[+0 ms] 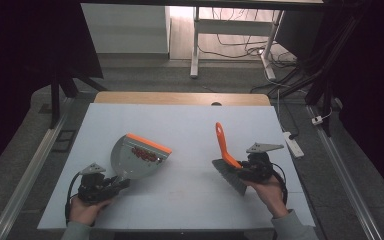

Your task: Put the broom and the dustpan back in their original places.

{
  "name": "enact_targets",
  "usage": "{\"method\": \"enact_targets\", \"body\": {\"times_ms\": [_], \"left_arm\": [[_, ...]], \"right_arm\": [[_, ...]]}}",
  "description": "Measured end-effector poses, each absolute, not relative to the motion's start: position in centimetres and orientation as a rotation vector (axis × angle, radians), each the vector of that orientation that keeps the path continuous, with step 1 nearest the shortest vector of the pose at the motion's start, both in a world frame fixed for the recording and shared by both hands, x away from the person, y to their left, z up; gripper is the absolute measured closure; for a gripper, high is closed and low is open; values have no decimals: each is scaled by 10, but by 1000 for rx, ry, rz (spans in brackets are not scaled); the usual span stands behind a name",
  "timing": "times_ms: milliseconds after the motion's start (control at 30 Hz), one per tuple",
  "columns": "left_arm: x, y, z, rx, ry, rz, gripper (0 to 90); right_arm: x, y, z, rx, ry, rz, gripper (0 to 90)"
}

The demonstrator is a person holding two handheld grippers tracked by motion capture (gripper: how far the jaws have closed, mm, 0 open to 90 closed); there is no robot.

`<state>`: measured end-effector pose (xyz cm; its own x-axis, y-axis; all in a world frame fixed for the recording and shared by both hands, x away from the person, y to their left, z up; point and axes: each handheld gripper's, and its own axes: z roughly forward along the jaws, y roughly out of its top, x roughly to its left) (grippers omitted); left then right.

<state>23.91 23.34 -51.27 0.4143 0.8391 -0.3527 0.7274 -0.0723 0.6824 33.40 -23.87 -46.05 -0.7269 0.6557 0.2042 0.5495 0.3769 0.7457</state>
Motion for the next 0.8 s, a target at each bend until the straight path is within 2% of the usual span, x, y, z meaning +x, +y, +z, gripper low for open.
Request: {"method": "enact_targets", "body": {"times_ms": [800], "left_arm": [[230,244,-524,1687,1561,247,617]], "right_arm": [[329,-237,-473,1182,2538,1259,704]]}}
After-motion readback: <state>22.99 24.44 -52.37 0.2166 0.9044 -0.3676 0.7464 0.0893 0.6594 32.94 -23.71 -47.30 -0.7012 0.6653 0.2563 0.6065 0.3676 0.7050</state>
